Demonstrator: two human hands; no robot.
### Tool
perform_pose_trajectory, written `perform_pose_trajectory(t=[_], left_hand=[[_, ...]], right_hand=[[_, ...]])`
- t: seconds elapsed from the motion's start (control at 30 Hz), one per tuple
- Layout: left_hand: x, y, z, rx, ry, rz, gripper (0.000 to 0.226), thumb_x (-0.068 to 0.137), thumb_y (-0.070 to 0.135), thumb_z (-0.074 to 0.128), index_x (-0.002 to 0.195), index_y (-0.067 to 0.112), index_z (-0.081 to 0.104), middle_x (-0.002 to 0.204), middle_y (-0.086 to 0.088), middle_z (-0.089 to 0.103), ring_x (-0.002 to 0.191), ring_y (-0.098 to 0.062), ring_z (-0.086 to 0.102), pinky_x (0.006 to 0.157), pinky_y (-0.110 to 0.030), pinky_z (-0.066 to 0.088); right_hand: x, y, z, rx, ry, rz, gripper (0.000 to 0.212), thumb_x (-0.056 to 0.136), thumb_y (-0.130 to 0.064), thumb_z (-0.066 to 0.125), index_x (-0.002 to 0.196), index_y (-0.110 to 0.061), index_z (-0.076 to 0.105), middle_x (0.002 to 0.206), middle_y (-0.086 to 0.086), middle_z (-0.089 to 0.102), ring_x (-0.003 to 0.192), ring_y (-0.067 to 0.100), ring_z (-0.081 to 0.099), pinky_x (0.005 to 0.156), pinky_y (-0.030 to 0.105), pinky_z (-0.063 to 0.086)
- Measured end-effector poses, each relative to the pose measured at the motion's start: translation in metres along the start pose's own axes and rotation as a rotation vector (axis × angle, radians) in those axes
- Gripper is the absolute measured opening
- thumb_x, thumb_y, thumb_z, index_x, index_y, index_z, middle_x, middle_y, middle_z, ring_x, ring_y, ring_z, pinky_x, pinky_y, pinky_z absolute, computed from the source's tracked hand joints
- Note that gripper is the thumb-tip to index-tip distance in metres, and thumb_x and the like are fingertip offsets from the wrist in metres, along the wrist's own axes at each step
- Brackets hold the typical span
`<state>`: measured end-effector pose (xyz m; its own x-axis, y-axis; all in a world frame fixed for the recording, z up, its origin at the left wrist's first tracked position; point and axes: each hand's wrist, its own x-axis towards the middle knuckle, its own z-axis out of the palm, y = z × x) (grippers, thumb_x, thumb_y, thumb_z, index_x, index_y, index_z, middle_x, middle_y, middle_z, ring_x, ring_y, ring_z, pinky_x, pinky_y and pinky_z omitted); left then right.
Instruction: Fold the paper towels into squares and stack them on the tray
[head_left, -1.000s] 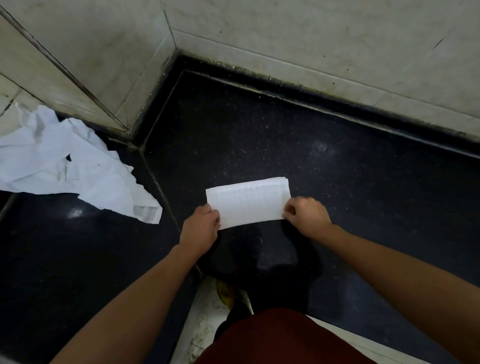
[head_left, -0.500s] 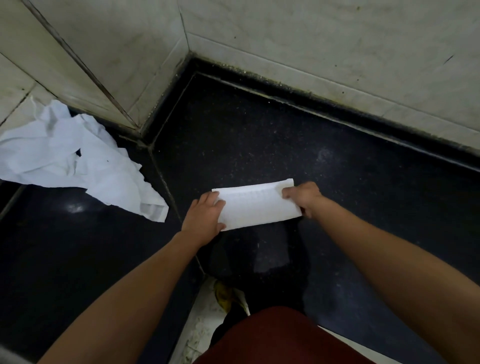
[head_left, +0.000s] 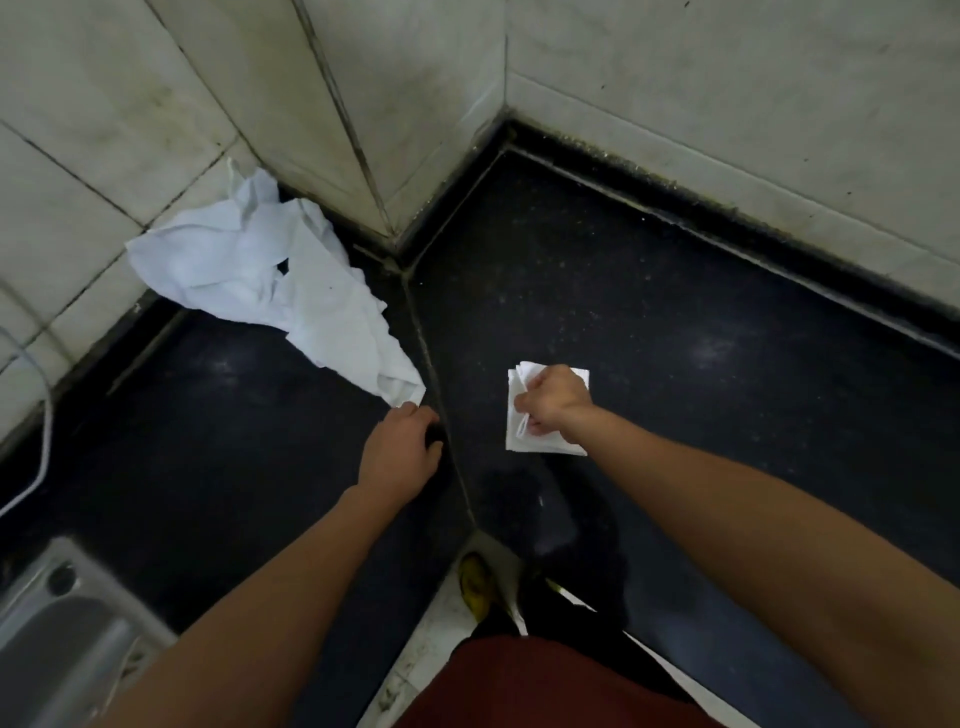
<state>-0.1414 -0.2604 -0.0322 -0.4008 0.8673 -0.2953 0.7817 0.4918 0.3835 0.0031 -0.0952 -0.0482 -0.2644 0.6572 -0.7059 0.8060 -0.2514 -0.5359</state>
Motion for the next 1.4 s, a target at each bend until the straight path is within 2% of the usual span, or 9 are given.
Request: perform_pose_trajectory(t=[0.07, 0.2, 0.37, 0.53, 0.63, 0.8, 0.97, 1.13, 1.4], left_hand=[[-0.008, -0.009, 0.000, 0.001, -0.011, -0.026, 0.027, 0.086, 0.021, 0.063, 0.112, 0.014, 0.061, 0.107, -0.004, 0.057, 0.100, -0.021, 0.054, 0.079, -0.034, 0.047], [-0.015, -0.018, 0.003, -0.012, -0.016, -0.040, 0.027, 0.087, 0.022, 0.062, 0.113, 0.015, 0.060, 0.110, -0.003, 0.056, 0.100, -0.021, 0.053, 0.079, -0.034, 0.047], [-0.003, 0.006, 0.010, -0.002, 0.021, 0.091, 0.026, 0.090, 0.023, 0.059, 0.114, 0.013, 0.060, 0.115, -0.004, 0.053, 0.104, -0.021, 0.052, 0.081, -0.034, 0.049], [0.024, 0.055, 0.024, 0.174, -0.044, 0.352, 0.046, 0.091, 0.024, 0.058, 0.134, 0.011, 0.049, 0.149, -0.011, 0.034, 0.133, -0.029, 0.035, 0.102, -0.040, 0.039], [0.042, 0.072, 0.032, 0.285, -0.148, 0.353, 0.058, 0.092, 0.028, 0.057, 0.143, 0.013, 0.035, 0.158, -0.010, 0.016, 0.143, -0.028, 0.018, 0.111, -0.042, 0.029], [0.055, 0.065, 0.036, 0.397, -0.252, 0.336, 0.056, 0.093, 0.031, 0.056, 0.142, 0.014, 0.035, 0.160, -0.006, 0.006, 0.144, -0.027, 0.014, 0.113, -0.043, 0.027], [0.046, 0.063, 0.035, 0.251, -0.121, 0.302, 0.049, 0.092, 0.028, 0.056, 0.137, 0.014, 0.044, 0.155, -0.008, 0.022, 0.138, -0.027, 0.027, 0.107, -0.039, 0.033], [0.013, 0.041, 0.029, 0.095, 0.026, 0.178, 0.038, 0.086, 0.020, 0.064, 0.122, 0.010, 0.058, 0.140, -0.012, 0.045, 0.120, -0.030, 0.047, 0.097, -0.043, 0.044], [-0.040, -0.006, 0.024, 0.030, 0.030, 0.030, 0.028, 0.088, 0.020, 0.061, 0.115, 0.014, 0.062, 0.116, -0.005, 0.056, 0.102, -0.024, 0.052, 0.082, -0.036, 0.047]], right_hand=[[0.004, -0.001, 0.010, -0.108, 0.010, -0.019, 0.025, 0.074, -0.023, 0.070, 0.092, -0.006, 0.065, 0.084, 0.010, 0.072, 0.076, 0.027, 0.070, 0.076, 0.038, 0.058], [0.001, -0.003, 0.016, -0.246, -0.014, -0.056, 0.028, 0.080, -0.036, 0.073, 0.077, -0.012, 0.058, 0.065, 0.004, 0.067, 0.055, 0.016, 0.064, 0.054, 0.025, 0.043], [-0.020, 0.017, 0.000, -0.263, 0.085, -0.259, 0.019, 0.083, -0.030, 0.069, 0.098, -0.021, 0.063, 0.087, -0.005, 0.064, 0.086, 0.016, 0.061, 0.079, 0.031, 0.052], [-0.041, 0.070, -0.017, -0.327, 0.038, -0.327, 0.009, 0.084, -0.017, 0.069, 0.093, -0.015, 0.070, 0.091, 0.001, 0.068, 0.082, 0.015, 0.062, 0.075, 0.025, 0.050], [-0.039, 0.085, -0.022, -0.252, 0.026, -0.264, 0.012, 0.084, -0.016, 0.071, 0.095, -0.012, 0.071, 0.094, 0.004, 0.070, 0.081, 0.013, 0.062, 0.081, 0.027, 0.053], [-0.030, 0.078, -0.033, -0.301, -0.018, -0.287, 0.017, 0.085, -0.021, 0.069, 0.100, -0.014, 0.071, 0.099, 0.002, 0.069, 0.085, 0.013, 0.062, 0.076, 0.023, 0.047], [-0.003, 0.033, -0.047, -0.504, 0.224, -0.503, 0.025, 0.090, -0.030, 0.059, 0.112, -0.019, 0.064, 0.110, 0.003, 0.062, 0.102, 0.022, 0.058, 0.080, 0.033, 0.047], [0.029, -0.001, -0.043, -0.871, 0.034, -0.426, 0.053, 0.085, -0.043, 0.065, 0.130, -0.021, 0.049, 0.126, 0.007, 0.055, 0.117, 0.028, 0.049, 0.091, 0.041, 0.043], [0.022, -0.008, -0.030, -0.644, -0.104, -0.268, 0.026, 0.080, -0.025, 0.069, 0.103, -0.015, 0.062, 0.105, 0.007, 0.062, 0.093, 0.025, 0.060, 0.069, 0.029, 0.044]])
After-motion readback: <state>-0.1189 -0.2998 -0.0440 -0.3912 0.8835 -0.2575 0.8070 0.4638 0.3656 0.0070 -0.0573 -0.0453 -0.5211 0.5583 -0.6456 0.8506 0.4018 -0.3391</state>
